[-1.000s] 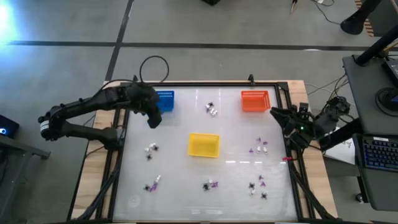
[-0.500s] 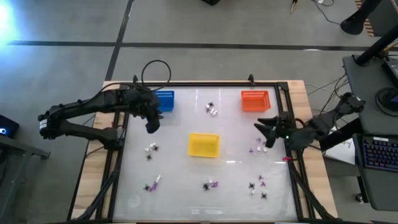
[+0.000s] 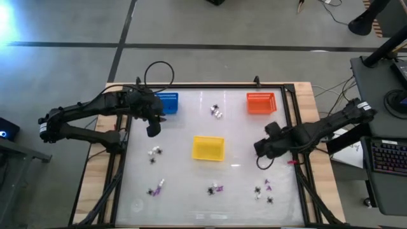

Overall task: Sort Halloween decoration
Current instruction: Put the white skeleton toy into the orange bin

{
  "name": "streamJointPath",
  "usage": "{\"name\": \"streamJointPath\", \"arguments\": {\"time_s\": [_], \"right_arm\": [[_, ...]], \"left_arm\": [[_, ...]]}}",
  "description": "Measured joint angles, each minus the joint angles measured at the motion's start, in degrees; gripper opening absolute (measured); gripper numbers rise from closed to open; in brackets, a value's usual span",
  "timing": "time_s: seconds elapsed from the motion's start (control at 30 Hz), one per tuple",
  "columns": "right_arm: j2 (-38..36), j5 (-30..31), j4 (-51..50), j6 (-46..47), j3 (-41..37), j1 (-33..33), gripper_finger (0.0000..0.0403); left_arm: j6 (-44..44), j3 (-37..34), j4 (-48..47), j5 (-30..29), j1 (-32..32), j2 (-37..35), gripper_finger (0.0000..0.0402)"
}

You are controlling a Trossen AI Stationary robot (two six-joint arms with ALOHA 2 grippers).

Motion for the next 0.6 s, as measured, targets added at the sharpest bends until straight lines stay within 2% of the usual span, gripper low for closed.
{"name": "streamJointPath", "arguments": {"time_s": [0.17, 0.4, 0.6], "right_arm": [[5.30, -2.58, -0.15, 10.32, 0.91, -0.04, 0.0176], [12.44, -10.48, -0.38, 13.31, 1.41, -0.02, 0.0176], [15.81, -11.36, -0.45, 20.74, 0.67, -0.13, 0.0176]], "left_arm": [[2.51, 0.00, 0.04, 0.00, 0.00, -0.14, 0.0096], [2.69, 0.00, 0.05, -0.02, 0.00, -0.86, 0.0096], [2.69, 0.00, 0.04, -0.02, 0.00, -2.07, 0.0096]]}}
